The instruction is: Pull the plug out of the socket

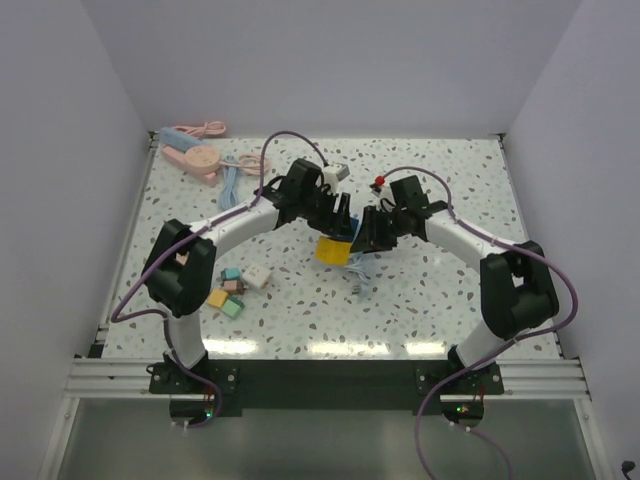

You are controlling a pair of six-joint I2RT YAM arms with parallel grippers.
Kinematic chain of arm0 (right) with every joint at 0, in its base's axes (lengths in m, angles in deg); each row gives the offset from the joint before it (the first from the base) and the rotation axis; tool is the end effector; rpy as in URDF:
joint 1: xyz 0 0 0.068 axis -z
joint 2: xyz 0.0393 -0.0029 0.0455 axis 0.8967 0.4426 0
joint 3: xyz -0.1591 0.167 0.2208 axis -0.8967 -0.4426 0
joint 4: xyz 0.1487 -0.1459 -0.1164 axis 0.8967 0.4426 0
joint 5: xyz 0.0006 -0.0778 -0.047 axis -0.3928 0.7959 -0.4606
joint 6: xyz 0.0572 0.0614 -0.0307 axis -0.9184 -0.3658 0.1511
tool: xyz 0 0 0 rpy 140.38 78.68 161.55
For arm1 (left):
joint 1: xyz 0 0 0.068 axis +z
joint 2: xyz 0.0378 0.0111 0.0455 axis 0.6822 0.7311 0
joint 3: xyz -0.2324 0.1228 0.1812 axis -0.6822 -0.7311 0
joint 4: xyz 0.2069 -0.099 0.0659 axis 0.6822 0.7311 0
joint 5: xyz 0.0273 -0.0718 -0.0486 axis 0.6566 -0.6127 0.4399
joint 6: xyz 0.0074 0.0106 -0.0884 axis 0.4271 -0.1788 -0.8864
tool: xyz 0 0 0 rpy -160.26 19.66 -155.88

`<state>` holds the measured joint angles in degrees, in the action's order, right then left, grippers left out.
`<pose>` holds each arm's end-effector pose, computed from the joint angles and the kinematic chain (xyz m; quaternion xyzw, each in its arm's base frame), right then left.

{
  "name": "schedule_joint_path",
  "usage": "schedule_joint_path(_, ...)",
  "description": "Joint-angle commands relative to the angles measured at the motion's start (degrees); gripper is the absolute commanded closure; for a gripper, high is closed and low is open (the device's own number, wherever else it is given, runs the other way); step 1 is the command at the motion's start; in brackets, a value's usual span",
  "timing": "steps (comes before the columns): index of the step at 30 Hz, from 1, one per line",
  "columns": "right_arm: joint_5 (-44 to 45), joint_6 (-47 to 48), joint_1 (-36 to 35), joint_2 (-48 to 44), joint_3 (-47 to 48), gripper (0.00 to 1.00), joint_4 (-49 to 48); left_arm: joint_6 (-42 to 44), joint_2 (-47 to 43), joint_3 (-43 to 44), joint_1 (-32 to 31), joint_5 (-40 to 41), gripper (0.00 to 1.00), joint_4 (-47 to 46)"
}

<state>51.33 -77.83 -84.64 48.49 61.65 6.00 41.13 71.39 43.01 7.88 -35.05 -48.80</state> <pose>0.3029 0.1570 0.2378 -0.0582 0.9258 0.3282 0.1783 0.3402 -0.2818 0.2655 0.2022 0.8768 -0.3609 0.2450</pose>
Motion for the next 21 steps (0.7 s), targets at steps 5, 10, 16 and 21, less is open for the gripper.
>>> schedule_joint_path(5, 19.0, -4.2, 0.7, 4.2, 2.0, 1.00, 3.8, -5.6, -11.1, -3.4, -1.3, -2.4, 1.00, -9.0)
schedule_joint_path(10, 18.8, -4.6, 0.8, 0.7, 0.6, 1.00, 1.0, -11.0, -24.7, -15.6, -1.2, 8.0, 1.00, -21.7)
schedule_joint_path(16, 16.8, -2.6, 0.8, -2.7, 2.9, 1.00, 1.0, -9.7, -25.5, -13.3, -0.8, 5.1, 1.00, -17.1)
schedule_joint_path(21, 11.8, -2.4, 0.9, -5.9, 2.8, 1.00, -0.5, -9.7, -27.2, -14.2, 5.7, 13.5, 1.00, -8.3)
